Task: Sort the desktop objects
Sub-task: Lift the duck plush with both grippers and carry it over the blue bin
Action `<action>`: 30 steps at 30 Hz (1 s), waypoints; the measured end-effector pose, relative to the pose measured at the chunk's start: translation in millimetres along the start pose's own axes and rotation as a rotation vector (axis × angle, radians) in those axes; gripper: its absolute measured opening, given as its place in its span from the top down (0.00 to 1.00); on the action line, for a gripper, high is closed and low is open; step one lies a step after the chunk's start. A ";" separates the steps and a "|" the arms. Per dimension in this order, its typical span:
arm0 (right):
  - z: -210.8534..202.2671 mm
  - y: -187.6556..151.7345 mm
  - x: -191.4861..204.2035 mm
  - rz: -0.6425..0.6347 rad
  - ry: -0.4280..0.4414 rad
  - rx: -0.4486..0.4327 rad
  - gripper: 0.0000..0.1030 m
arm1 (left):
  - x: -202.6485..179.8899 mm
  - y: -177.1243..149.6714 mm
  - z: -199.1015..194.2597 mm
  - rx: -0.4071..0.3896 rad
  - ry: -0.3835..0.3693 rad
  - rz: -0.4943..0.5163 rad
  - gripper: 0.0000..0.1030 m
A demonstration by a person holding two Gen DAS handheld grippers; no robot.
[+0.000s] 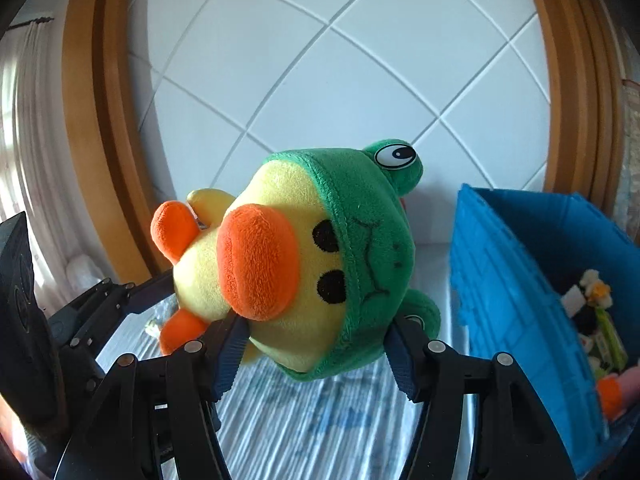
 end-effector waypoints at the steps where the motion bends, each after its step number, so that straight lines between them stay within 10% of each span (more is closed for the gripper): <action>1: -11.9 -1.2 -15.6 0.008 -0.013 -0.010 0.40 | -21.1 4.7 0.7 -0.011 -0.016 0.011 0.41; 10: -101.6 -39.1 -195.5 0.005 -0.089 -0.037 0.40 | -237.3 24.3 31.7 -0.061 -0.077 0.032 0.40; 16: -108.9 -67.7 -323.2 0.043 -0.060 0.067 0.40 | -359.3 21.0 88.1 0.078 -0.065 0.011 0.40; 27: -47.6 -131.5 -427.0 0.183 0.052 0.310 0.39 | -427.1 -24.4 172.0 0.399 0.036 0.012 0.39; 30: -32.6 -143.2 -439.0 0.215 0.061 0.360 0.56 | -432.4 -22.2 178.2 0.436 0.059 0.014 0.39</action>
Point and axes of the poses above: each gripper's, at about its wrist camera, not at the fingertips, and z roughly the way its jaws point, x to its left, y to its top, the point moved 6 cm from there along z, roughly the way its jaws point, and after that the axes turned 10 degrees about -z, right-handed, at the moved point
